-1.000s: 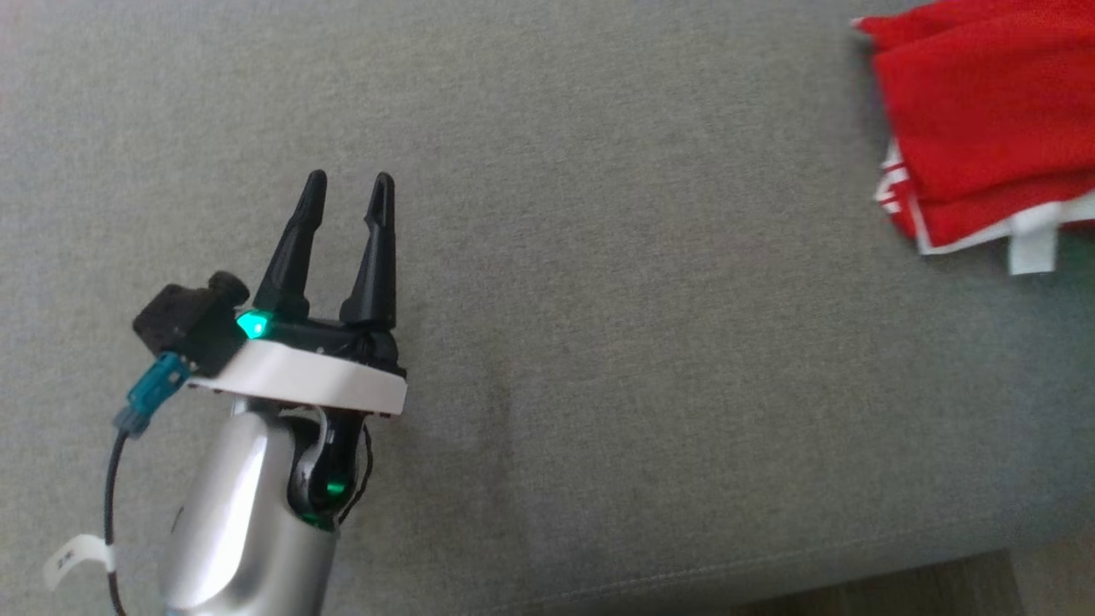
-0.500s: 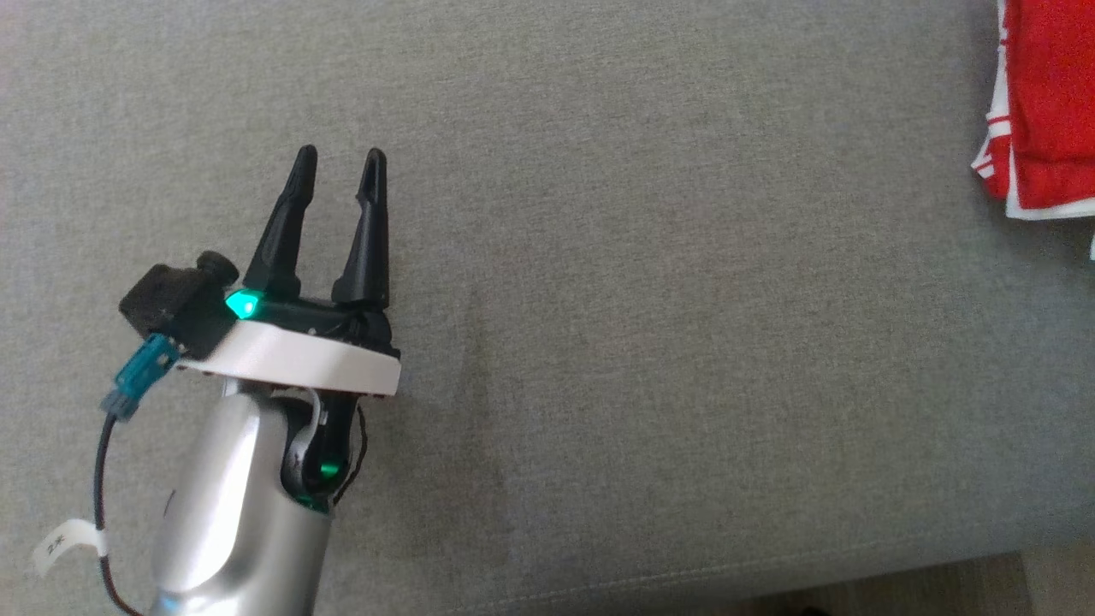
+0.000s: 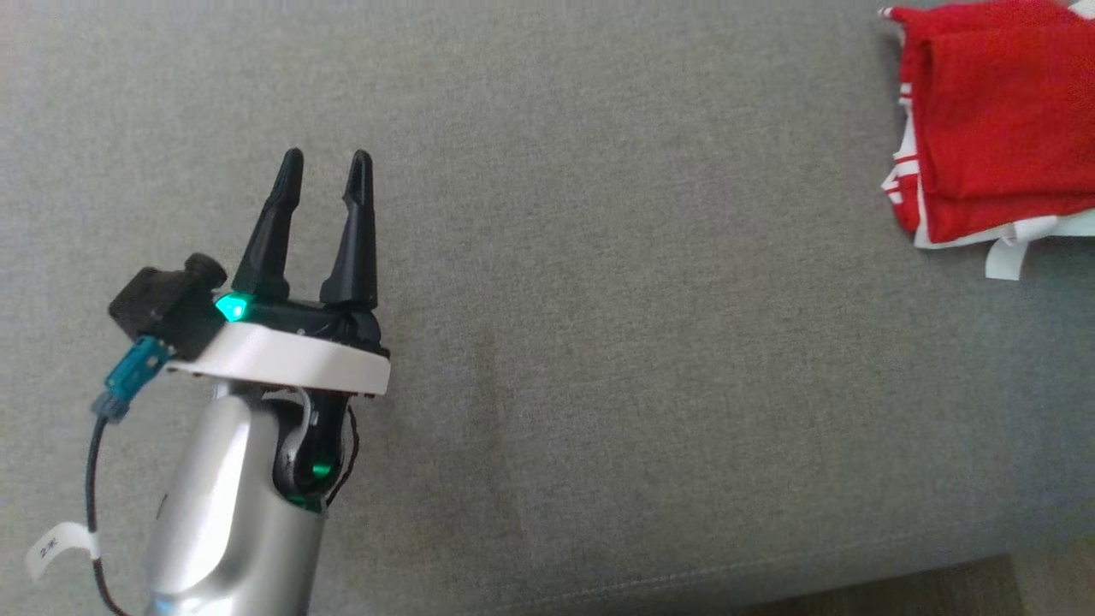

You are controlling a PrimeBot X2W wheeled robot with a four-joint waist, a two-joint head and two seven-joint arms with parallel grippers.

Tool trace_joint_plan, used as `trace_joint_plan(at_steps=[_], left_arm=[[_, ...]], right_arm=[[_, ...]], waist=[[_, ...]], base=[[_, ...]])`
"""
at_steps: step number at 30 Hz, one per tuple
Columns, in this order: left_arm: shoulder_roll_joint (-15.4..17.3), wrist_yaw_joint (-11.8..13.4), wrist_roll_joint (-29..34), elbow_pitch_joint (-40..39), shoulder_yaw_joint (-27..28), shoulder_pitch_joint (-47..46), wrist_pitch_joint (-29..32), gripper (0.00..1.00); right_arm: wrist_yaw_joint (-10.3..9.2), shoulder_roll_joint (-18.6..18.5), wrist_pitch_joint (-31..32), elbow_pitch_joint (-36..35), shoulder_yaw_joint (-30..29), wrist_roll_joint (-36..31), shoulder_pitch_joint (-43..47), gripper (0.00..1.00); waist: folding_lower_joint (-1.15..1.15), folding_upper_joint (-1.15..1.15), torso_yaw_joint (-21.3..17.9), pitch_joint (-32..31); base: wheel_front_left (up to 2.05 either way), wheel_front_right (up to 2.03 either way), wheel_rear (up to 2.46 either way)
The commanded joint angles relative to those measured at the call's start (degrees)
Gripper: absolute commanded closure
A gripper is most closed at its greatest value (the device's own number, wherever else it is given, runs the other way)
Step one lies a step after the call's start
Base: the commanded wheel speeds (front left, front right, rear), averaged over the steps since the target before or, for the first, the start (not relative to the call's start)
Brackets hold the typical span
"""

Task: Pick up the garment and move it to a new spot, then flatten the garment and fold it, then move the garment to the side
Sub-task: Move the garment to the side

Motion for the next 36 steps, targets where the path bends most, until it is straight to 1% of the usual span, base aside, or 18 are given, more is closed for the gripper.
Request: trace_joint_plan(at_steps=[1, 3, 8, 9, 10, 11, 12, 14, 15, 18, 22, 25, 27, 30, 33, 36], left_arm=[[0.67, -0.29, -0.03, -1.69, 2.14, -0.56, -0.29, 0.00], [0.67, -0.29, -0.12, -1.80, 2.52, -0.08, -0.29, 0.00], [0.67, -0.22, -0.27, -2.44, 3.95, 1.29, -0.29, 0.00], [0.67, -0.11, -0.50, -2.69, 4.73, 2.01, -0.29, 0.00], [0.67, -0.05, -0.62, -2.79, 5.07, 2.47, -0.29, 0.00], [0.67, -0.05, -0.62, -2.79, 5.07, 2.47, -0.29, 0.00], [0.67, 0.03, -0.88, -2.83, 5.45, 3.64, -0.29, 0.00], [0.67, 0.24, -1.07, -2.64, 5.60, 5.04, -0.29, 0.00], [0.67, 0.24, -1.07, -2.64, 5.60, 5.04, -0.29, 0.00], [0.67, 0.55, -1.14, -2.71, 5.56, 7.27, -0.29, 0.00], [0.67, 1.53, -2.08, -2.81, 5.30, 10.44, -0.29, 0.00], [0.67, 2.26, -2.44, -2.94, 4.54, 12.61, -0.29, 0.00], [0.67, 2.65, -2.43, -3.18, 3.85, 14.21, -0.29, 0.00], [0.67, 3.26, -2.55, -3.39, 3.17, 16.52, -0.29, 0.00], [0.67, 4.52, -3.24, -3.61, 2.98, 18.16, -0.29, 0.00], [0.67, 6.04, -3.87, -4.49, 3.64, 18.95, -0.29, 0.00]], right_arm=[[-0.05, 0.87, -0.87, -4.54, 0.10, 1.03, 1.22, 0.00], [-0.05, 3.44, -1.65, -7.69, 0.74, 2.31, 2.21, 0.00], [-0.05, 11.20, -3.96, -15.09, 2.26, 6.70, 5.20, 0.00], [-0.05, 14.84, -4.95, -17.26, 2.38, 8.54, 7.00, 0.00], [-0.05, 16.63, -5.66, -18.24, 2.36, 9.33, 8.07, 0.00], [-0.05, 16.63, -5.66, -18.24, 2.36, 9.33, 8.07, 0.00], [-0.05, 20.08, -7.21, -19.84, 2.50, 10.59, 10.58, 0.00], [-0.05, 23.17, -8.94, -20.85, 2.59, 11.39, 13.26, 0.00], [-0.05, 23.17, -8.94, -20.85, 2.59, 11.39, 13.26, 0.00], [-0.05, 26.76, -11.96, -21.11, 2.01, 13.17, 16.99, 0.00], [-0.05, 28.92, -15.82, -19.02, 2.31, 16.16, 20.96, 0.00], [-0.05, 29.40, -18.24, -17.46, 1.82, 17.85, 23.94, 0.00], [-0.05, 29.48, -19.39, -16.79, 2.70, 19.85, 25.98, 0.00], [-0.05, 29.50, -20.52, -16.32, 3.94, 23.12, 28.82, 0.00], [-0.05, 29.51, -20.99, -16.53, 4.79, 24.20, 31.10, 0.00], [-0.05, 29.51, -21.15, -16.84, 5.27, 23.60, 32.67, 0.00]], waist=[[0.00, 0.00, -0.21, -1.84], [0.00, 0.00, -0.19, -3.30], [0.00, 0.00, 0.19, -6.86], [0.00, 0.00, 0.41, -8.29], [0.00, 0.00, 0.55, -9.11], [0.00, 0.00, 0.55, -9.11], [0.00, 0.00, 0.77, -10.62], [0.00, 0.00, 0.99, -12.09], [0.00, 0.00, 0.99, -12.09], [0.00, 0.00, 1.24, -13.93], [0.00, 0.00, 1.46, -15.84], [0.00, 0.00, 1.76, -17.37], [0.00, 0.00, 1.86, -18.32], [0.00, 0.00, 1.83, -19.77], [0.00, 0.00, 1.80, -20.58], [0.00, 0.00, 1.80, -21.00]], base=[[0.00, 0.00, 0.00], [0.00, 0.00, 0.00], [0.00, 0.00, 0.00], [0.00, 0.00, 0.00], [0.00, 0.00, 0.00], [0.00, 0.00, 0.00], [0.00, 0.00, 0.00], [0.00, 0.00, 0.00], [0.00, 0.00, 0.00], [0.00, 0.00, 0.00], [0.00, 0.00, 0.00], [0.00, 0.00, 0.00], [0.00, 0.00, 0.00], [0.00, 0.00, 0.00], [0.00, 0.00, 0.00], [0.00, 0.00, 0.00]])
